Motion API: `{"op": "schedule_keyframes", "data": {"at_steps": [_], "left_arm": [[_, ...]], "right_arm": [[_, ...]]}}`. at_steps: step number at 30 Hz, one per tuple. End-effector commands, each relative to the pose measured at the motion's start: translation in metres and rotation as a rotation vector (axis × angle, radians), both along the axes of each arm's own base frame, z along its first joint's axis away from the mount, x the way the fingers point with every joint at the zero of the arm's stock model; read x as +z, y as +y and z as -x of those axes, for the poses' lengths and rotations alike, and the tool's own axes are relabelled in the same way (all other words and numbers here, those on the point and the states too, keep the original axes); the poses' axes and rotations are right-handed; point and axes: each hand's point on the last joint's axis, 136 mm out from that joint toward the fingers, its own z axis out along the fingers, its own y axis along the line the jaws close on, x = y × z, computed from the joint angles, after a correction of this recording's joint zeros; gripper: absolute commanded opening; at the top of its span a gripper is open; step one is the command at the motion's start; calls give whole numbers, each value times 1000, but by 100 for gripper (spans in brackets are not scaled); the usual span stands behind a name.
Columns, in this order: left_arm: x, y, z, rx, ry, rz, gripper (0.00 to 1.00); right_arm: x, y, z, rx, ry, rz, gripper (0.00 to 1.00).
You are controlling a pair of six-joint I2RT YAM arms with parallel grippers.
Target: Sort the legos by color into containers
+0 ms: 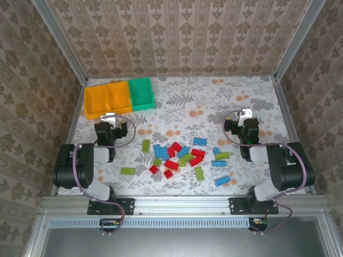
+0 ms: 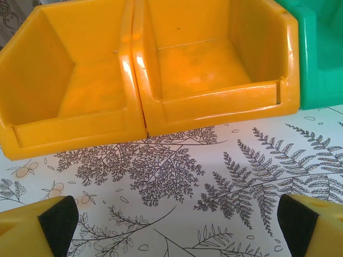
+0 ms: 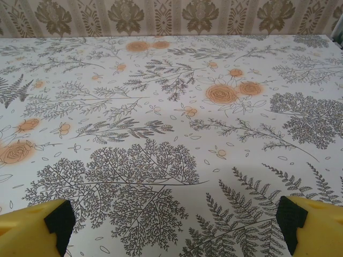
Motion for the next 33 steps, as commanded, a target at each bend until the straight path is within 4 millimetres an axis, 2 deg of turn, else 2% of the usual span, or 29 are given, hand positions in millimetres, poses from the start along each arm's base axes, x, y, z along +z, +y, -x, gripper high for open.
{"op": "schedule_keyframes", "data": {"at_steps": [1,29,33], "left_arm": [[13,-2,-7,-13,-39,0,100],[15,-2,-7,-15,-43,3,100],[29,11,-9,72,-27,-12,100]], "right_arm": [[3,-2,-2,-8,-11,9,100],[2,-3,-3,7,-8,-10,100],[19,-3,-5,3,48,-14,99]]}}
